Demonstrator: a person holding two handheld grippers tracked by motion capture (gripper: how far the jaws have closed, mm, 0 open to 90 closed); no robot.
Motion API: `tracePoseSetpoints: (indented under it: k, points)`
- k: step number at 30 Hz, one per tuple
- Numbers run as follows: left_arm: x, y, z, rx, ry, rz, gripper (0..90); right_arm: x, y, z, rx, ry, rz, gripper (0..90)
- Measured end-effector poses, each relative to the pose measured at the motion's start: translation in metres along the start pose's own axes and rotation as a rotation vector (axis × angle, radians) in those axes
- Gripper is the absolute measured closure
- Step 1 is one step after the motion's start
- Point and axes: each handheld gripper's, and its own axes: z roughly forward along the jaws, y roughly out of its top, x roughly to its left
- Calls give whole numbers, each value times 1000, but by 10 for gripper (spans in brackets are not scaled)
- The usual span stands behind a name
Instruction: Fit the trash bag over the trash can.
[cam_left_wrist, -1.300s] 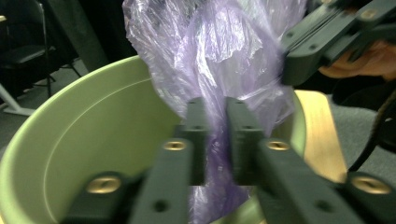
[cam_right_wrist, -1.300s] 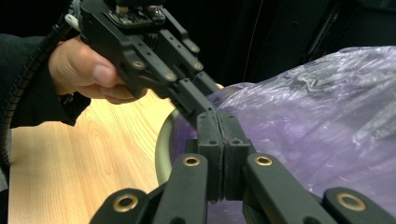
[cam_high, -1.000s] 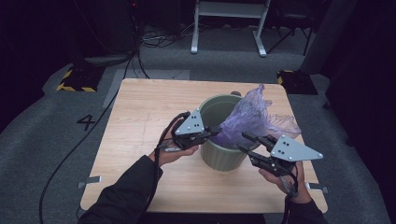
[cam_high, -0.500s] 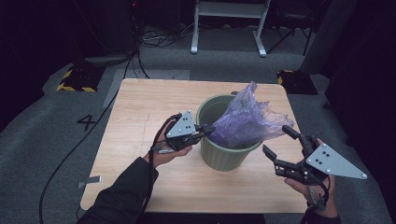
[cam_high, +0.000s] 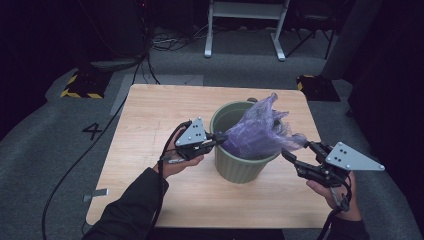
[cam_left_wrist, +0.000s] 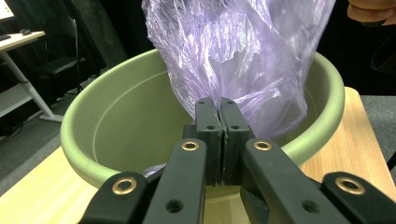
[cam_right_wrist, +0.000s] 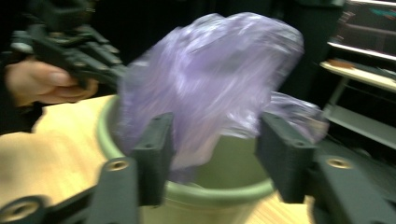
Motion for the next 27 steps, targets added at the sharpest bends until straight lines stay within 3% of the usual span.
tracePoseSetpoints:
  k: [1, 8, 12, 14, 18, 23, 27]
  points:
    - [0, 0, 0, 0, 3, 0, 874, 3, 1, 2, -2, 31, -19, 647]
    - [2, -2, -4, -8, -2, -15, 851, 23, 6, 8, -55, 137, -107, 881]
    - [2, -1, -8, -22, -12, -18, 767, 34, 8, 12, -58, 172, -149, 900]
    - [2, 0, -10, -42, -40, -24, 723, 39, 8, 13, -56, 182, -166, 900]
    - [-2, 6, -11, -56, -66, -48, 460, 46, 8, 17, -45, 203, -178, 900]
    - [-20, 18, -9, -72, -112, -37, 248, 55, 4, 26, -10, 225, -184, 900]
    - [-34, 26, -11, -97, -156, -15, 177, 61, 0, 33, 17, 226, -192, 900]
